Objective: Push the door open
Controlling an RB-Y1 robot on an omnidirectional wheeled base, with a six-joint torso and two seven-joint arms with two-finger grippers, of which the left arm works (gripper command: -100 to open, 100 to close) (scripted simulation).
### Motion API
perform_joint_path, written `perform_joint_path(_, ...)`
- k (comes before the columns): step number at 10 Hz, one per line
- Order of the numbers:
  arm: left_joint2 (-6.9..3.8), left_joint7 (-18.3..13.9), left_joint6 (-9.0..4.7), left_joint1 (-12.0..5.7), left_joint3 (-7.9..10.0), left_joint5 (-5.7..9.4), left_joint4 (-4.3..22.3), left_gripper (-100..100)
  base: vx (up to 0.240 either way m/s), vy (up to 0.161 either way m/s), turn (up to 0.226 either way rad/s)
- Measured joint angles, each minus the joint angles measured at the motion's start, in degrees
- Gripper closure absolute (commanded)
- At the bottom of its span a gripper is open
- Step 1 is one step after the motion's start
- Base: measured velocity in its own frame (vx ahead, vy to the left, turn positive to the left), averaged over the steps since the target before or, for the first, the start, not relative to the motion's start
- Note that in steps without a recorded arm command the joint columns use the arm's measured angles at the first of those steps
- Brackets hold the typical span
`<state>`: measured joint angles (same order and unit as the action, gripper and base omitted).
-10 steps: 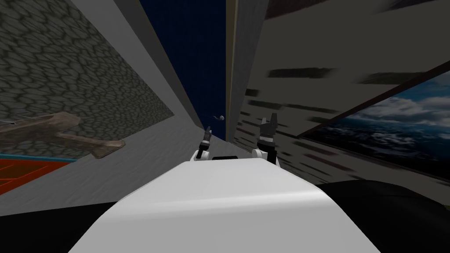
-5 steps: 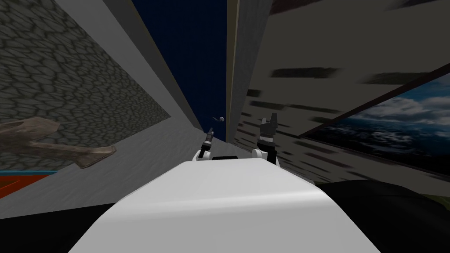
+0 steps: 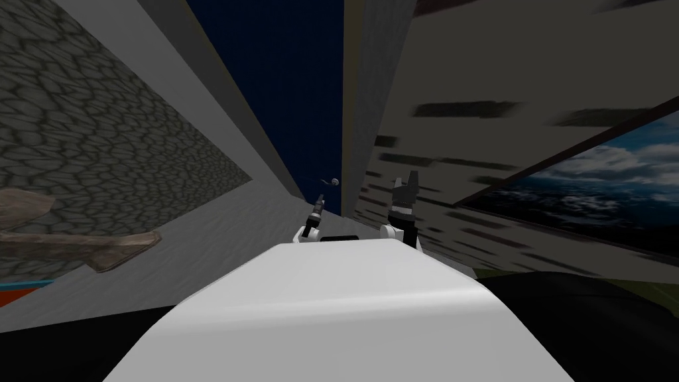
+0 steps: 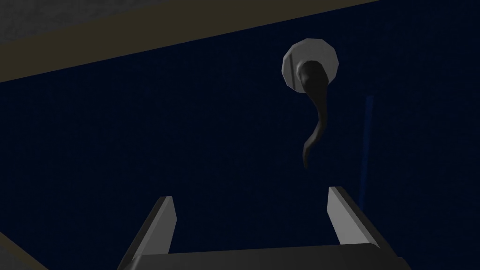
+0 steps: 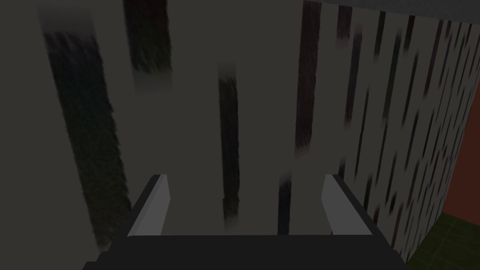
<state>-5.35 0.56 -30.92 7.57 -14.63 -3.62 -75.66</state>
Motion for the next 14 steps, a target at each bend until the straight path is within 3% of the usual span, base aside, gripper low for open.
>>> perform_joint_path(11,1.12,-0.97,-0.36,-5.27,-3.01,0.06,12.61,-100,0.085,0.091,-0.086)
perform_joint_path(12,1.12,-0.99,-0.36,-5.33,-3.04,0.06,12.74,-100,0.037,0.009,-0.238)
perform_joint_path(14,1.06,-0.11,-0.66,-5.94,-0.92,0.62,13.76,-100,0.048,0.004,-0.203)
